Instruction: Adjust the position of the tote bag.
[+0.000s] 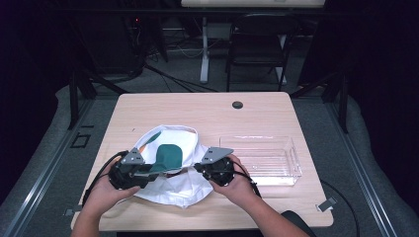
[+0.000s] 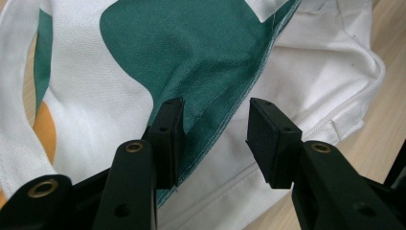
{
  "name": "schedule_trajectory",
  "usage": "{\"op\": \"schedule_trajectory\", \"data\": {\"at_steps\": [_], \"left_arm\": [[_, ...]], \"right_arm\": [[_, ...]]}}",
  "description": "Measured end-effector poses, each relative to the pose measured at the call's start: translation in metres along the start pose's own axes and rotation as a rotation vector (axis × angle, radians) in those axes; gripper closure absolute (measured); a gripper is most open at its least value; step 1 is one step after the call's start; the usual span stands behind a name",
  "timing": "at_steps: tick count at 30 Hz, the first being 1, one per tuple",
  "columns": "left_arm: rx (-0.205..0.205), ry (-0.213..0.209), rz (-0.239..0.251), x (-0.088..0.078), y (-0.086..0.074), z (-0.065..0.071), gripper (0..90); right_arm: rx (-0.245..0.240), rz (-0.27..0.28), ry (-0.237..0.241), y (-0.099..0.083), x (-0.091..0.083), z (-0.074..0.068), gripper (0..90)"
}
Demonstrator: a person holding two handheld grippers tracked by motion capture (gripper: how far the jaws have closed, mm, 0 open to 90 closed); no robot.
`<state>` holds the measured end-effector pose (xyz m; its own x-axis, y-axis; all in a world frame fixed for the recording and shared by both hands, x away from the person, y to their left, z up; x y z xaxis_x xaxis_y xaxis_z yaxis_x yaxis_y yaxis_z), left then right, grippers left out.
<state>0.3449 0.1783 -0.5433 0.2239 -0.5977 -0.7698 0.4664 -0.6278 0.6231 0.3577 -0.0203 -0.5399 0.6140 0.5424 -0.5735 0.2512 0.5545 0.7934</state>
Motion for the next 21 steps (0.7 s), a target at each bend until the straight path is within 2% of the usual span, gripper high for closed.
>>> {"op": "schedule_trajectory", "data": {"at_steps": [10, 21], "left_arm": [[0.034, 0.020, -0.050, 0.0083, -0.0020, 0.0013, 69.3], [0.080, 0.033, -0.050, 0.0086, -0.0009, 0.0037, 82.4]], "right_arm": [[-0.005, 0.000, -0.003, -0.0011, 0.0019, -0.0016, 89.5], [-0.003, -0.001, 0.001, -0.0018, 0.0017, -0.0025, 89.5]]}}
Point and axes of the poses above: each handheld gripper's, and its own axes: x roughly forward along the jaws, y roughly out of its top, z roughly to its right, the point moved 8 cm from there along x, roughly forward along the jaws, and after that the axes turned 12 degrees about -y, right-handed, at the moved point
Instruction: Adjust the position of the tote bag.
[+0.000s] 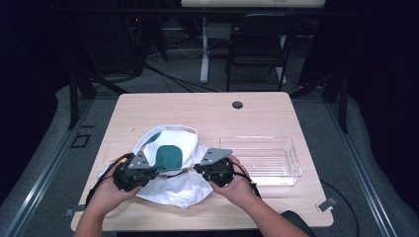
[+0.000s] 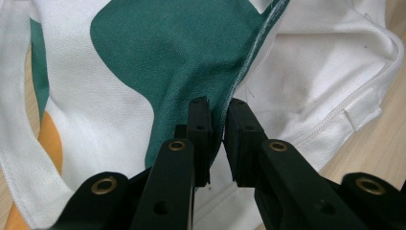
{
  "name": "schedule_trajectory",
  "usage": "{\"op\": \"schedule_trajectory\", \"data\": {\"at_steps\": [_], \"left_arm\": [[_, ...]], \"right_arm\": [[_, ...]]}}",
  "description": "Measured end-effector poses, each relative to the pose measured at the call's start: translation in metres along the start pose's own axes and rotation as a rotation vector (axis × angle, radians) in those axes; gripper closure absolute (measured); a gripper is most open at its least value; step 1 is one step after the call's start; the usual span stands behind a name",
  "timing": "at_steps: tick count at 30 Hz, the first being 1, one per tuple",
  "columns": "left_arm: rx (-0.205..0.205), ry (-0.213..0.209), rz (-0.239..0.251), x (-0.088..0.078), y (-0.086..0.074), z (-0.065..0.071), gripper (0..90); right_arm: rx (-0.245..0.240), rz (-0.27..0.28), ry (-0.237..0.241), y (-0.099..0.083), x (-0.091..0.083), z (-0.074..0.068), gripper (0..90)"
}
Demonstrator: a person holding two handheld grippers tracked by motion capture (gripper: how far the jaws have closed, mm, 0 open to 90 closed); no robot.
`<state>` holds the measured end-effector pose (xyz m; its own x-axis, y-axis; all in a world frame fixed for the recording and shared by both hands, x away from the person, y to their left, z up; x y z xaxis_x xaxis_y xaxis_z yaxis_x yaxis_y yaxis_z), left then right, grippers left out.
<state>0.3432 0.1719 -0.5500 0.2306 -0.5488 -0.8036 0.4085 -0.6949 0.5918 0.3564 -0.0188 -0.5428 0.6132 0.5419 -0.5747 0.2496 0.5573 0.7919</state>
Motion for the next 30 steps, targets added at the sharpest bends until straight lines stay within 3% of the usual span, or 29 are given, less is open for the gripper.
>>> {"op": "schedule_trajectory", "data": {"at_steps": [6, 13, 18, 30], "left_arm": [[0.005, 0.011, 0.002, -0.001, 0.001, 0.000, 84.9], [0.020, 0.012, -0.005, 0.000, 0.002, 0.000, 86.5], [0.040, 0.039, -0.008, -0.004, 0.006, 0.000, 86.9], [0.071, 0.080, -0.014, -0.010, 0.015, -0.001, 87.1]], "right_arm": [[-0.004, -0.005, 0.005, -0.001, 0.001, 0.000, 88.2], [-0.002, 0.002, 0.021, -0.002, 0.000, -0.001, 77.8], [-0.001, 0.031, 0.004, 0.001, -0.002, 0.000, 66.1], [0.054, 0.094, -0.016, 0.005, -0.010, 0.007, 51.6]]}}
Point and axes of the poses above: each handheld gripper's, and its own axes: x roughly forward along the jaws, y roughly out of its top, z roughly to its right, the point moved 8 cm from there along x, roughly forward along the jaws, and after that the axes turned 12 degrees about -y, right-handed, at the moved point
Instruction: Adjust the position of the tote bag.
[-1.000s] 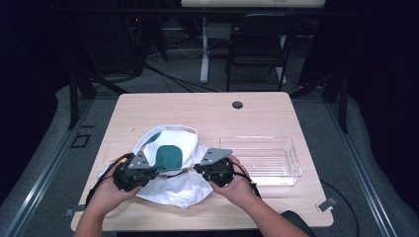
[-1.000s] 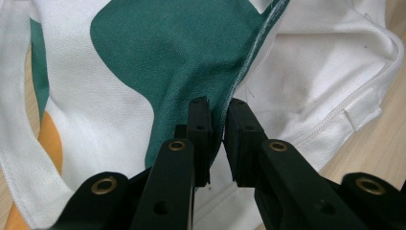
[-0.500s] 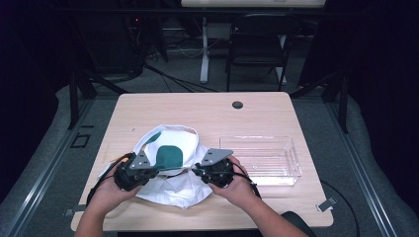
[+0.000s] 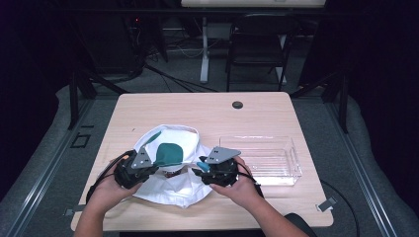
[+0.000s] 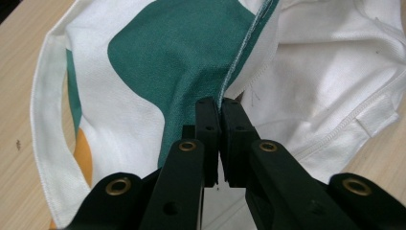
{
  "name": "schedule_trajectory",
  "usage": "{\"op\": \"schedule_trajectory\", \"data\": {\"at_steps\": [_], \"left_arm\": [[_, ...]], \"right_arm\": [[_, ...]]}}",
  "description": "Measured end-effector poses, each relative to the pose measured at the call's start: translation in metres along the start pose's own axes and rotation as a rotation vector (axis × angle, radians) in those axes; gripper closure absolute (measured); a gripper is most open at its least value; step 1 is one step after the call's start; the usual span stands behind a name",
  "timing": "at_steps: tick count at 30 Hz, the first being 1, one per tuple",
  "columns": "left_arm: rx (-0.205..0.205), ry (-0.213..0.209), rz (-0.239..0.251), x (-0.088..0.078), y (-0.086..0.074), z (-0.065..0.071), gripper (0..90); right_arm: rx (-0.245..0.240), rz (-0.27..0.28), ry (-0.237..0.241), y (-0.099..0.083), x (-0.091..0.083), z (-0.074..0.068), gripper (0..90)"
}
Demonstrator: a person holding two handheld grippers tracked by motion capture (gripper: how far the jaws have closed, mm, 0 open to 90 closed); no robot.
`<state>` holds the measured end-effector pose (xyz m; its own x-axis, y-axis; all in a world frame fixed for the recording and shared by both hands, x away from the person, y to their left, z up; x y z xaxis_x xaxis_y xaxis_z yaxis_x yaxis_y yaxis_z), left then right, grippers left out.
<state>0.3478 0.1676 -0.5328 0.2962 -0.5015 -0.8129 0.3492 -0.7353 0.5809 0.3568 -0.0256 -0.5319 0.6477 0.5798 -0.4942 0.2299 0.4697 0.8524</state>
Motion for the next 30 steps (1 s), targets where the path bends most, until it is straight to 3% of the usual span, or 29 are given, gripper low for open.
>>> {"op": "schedule_trajectory", "data": {"at_steps": [9, 14, 24, 30], "left_arm": [[0.022, 0.048, 0.010, -0.007, 0.007, -0.005, 87.1], [0.017, 0.059, 0.016, -0.008, 0.012, -0.007, 87.1], [0.024, 0.078, 0.036, -0.012, 0.018, -0.016, 87.0], [0.024, 0.078, 0.052, -0.013, 0.023, -0.020, 87.1]], "right_arm": [[-0.015, 0.023, -0.021, 0.002, -0.005, 0.001, 47.4], [-0.031, 0.013, -0.011, 0.001, -0.008, -0.001, 47.3], [-0.079, 0.035, -0.040, 0.006, -0.016, -0.001, 43.7], [-0.062, 0.026, -0.016, 0.015, -0.017, -0.002, 53.9]]}}
Point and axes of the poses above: each handheld gripper's, and its own axes: x roughly forward along the jaws, y roughly out of its top, z roughly to its right, the point moved 8 cm from there along x, roughly forward along the jaws, and after that the axes turned 12 degrees about -y, right-handed, at the moved point
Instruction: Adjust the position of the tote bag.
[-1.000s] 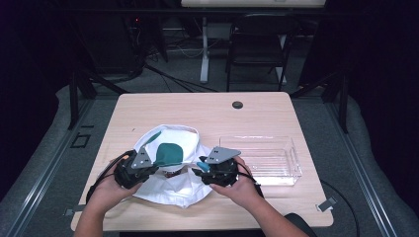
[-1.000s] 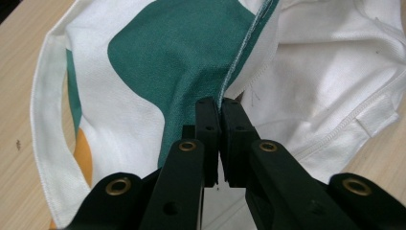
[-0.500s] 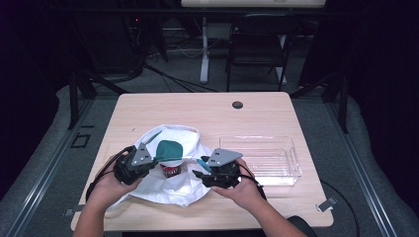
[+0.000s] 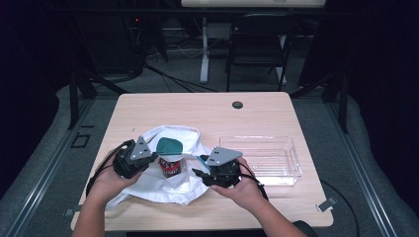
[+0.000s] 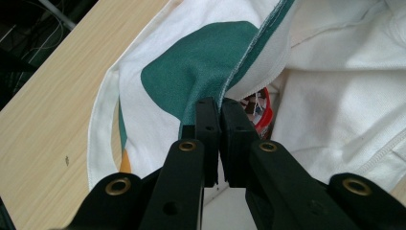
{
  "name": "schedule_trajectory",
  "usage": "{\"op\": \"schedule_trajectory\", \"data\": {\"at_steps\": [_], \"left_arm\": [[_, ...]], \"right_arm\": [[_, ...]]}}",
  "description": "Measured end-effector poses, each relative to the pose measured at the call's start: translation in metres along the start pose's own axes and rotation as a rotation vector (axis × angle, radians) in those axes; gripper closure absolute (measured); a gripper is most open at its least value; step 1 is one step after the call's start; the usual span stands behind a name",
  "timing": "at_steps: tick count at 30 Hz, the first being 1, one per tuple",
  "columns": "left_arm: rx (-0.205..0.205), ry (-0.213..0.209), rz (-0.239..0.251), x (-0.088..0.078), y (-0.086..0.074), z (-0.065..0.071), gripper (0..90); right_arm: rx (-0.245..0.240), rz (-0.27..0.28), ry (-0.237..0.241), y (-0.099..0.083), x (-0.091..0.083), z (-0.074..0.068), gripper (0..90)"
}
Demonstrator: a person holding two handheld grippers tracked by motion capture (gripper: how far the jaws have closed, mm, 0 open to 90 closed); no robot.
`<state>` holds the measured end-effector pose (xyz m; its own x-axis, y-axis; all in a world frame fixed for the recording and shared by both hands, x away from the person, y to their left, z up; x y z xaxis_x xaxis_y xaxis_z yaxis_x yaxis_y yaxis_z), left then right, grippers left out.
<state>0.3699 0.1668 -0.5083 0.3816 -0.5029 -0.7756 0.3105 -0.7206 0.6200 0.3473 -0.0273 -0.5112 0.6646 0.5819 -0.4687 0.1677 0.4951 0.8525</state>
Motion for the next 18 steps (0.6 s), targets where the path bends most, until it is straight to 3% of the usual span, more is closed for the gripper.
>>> {"op": "schedule_trajectory", "data": {"at_steps": [9, 18], "left_arm": [[-0.007, -0.009, 0.019, 0.000, 0.003, -0.006, 87.1], [-0.015, 0.008, 0.038, 0.000, 0.006, -0.010, 87.0]], "right_arm": [[-0.043, -0.041, -0.012, 0.013, 0.004, 0.010, 64.7], [-0.088, -0.050, -0.016, 0.039, 0.022, 0.016, 59.9]]}}
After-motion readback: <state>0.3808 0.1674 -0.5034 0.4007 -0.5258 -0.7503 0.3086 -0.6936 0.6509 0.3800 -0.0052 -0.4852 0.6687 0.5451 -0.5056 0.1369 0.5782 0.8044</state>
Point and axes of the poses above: each handheld gripper's, and its own axes: x roughly forward along the jaws, y roughly out of its top, z roughly to its right, the point moved 8 cm from there along x, roughly forward along the jaws, and after that the axes turned 12 degrees about -y, right-handed, at the moved point
